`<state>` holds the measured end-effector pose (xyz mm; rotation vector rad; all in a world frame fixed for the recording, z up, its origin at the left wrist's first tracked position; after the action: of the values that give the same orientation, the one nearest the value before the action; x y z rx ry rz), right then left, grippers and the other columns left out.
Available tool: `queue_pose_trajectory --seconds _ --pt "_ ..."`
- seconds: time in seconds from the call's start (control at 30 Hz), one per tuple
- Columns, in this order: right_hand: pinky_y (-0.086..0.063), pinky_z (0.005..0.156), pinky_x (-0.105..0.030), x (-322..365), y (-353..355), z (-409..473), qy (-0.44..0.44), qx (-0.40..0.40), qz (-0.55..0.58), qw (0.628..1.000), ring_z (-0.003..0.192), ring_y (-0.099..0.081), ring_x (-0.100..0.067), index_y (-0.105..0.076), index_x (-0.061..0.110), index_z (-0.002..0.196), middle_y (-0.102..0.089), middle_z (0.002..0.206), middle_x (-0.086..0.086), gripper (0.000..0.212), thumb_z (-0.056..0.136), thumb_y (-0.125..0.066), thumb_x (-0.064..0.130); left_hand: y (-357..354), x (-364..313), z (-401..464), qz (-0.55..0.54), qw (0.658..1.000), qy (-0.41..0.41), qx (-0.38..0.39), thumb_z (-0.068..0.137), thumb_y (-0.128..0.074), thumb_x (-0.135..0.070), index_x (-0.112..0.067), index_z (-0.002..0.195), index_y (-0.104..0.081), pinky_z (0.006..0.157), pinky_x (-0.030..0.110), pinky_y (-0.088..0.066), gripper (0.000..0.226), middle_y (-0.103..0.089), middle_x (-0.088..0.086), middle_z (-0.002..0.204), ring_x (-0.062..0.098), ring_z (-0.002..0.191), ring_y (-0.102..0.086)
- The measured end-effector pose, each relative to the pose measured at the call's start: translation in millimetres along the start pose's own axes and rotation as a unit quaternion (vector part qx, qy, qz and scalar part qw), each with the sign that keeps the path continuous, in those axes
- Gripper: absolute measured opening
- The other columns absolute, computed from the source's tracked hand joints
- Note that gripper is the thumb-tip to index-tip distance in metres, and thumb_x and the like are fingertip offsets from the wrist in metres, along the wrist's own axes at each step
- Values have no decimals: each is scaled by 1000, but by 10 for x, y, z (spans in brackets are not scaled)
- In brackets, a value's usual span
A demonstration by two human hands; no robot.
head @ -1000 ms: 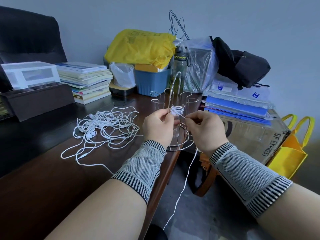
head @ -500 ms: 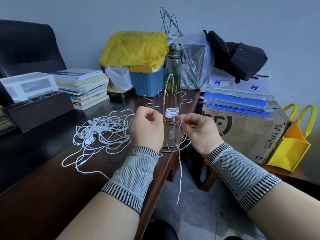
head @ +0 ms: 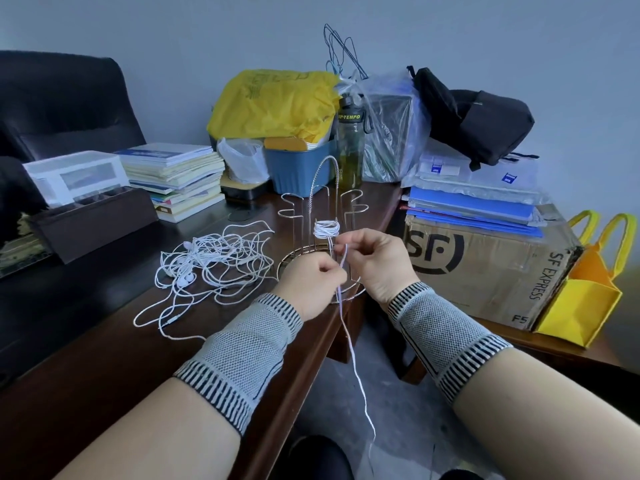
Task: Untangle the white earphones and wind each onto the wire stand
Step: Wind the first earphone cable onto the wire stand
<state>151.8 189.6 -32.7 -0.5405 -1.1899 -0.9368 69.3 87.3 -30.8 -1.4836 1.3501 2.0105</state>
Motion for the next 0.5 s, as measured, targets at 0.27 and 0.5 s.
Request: queue_pose_trajectory --seconds 0.27,0.5 --pt "-47 63 -18 56 -33 37 7 -6 1 1000 60 -56 -4 -69 20 73 -66 70 2 15 85 -73 13 399 -252 48 -138 988 -62 30 93 -61 -14 -10 76 -63 58 26 -50 17 -56 -5 54 8 52 -58" --pt "-50 73 -36 -4 -65 73 -58 -7 56 997 75 -62 -21 -69 18 60 -72 73 -5 30 89 -67 24 617 -311 256 -1 980 -99 -172 90 -61 -27 -19 68 -69 71 39 -60 24 -69 -2 61 12 59 -65"
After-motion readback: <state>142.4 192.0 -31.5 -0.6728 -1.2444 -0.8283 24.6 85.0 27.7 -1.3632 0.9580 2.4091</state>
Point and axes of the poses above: each hand's wrist, its own z-axis towards the middle knuckle, its own y-axis out of the back of the hand, x = y × z, the point moved 6 cm from there along z, towards the middle knuckle
